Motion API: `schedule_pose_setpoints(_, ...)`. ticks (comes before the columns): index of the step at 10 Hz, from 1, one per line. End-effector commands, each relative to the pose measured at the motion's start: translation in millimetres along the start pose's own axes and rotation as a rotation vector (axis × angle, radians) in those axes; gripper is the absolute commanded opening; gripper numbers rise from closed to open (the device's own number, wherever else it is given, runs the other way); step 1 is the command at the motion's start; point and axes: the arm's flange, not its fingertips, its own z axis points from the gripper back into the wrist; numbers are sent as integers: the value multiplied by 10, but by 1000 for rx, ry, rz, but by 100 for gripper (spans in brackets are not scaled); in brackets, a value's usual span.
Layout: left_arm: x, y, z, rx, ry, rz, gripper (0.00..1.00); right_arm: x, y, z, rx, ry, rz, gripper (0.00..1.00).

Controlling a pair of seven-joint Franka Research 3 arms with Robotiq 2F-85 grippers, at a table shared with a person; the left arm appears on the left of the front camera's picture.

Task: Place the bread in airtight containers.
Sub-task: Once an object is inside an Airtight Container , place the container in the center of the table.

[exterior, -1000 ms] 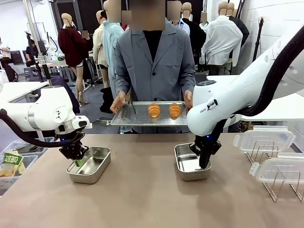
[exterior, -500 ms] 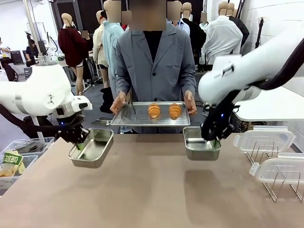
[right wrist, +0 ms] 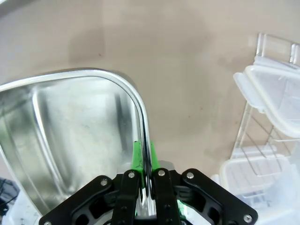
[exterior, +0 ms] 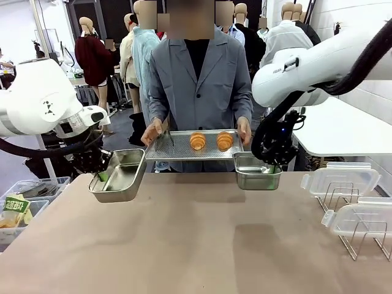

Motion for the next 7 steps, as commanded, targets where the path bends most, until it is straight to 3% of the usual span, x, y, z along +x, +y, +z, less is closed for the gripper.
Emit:
schedule_pose_setpoints(1, 7, 31, 15, 32, -14, -19, 0, -103, -98, 76, -2, -15, -9, 0)
schedule_pose_setpoints(7, 7, 31, 15, 32, -14, -19, 0, -103, -98, 76, -2, -15, -9, 0)
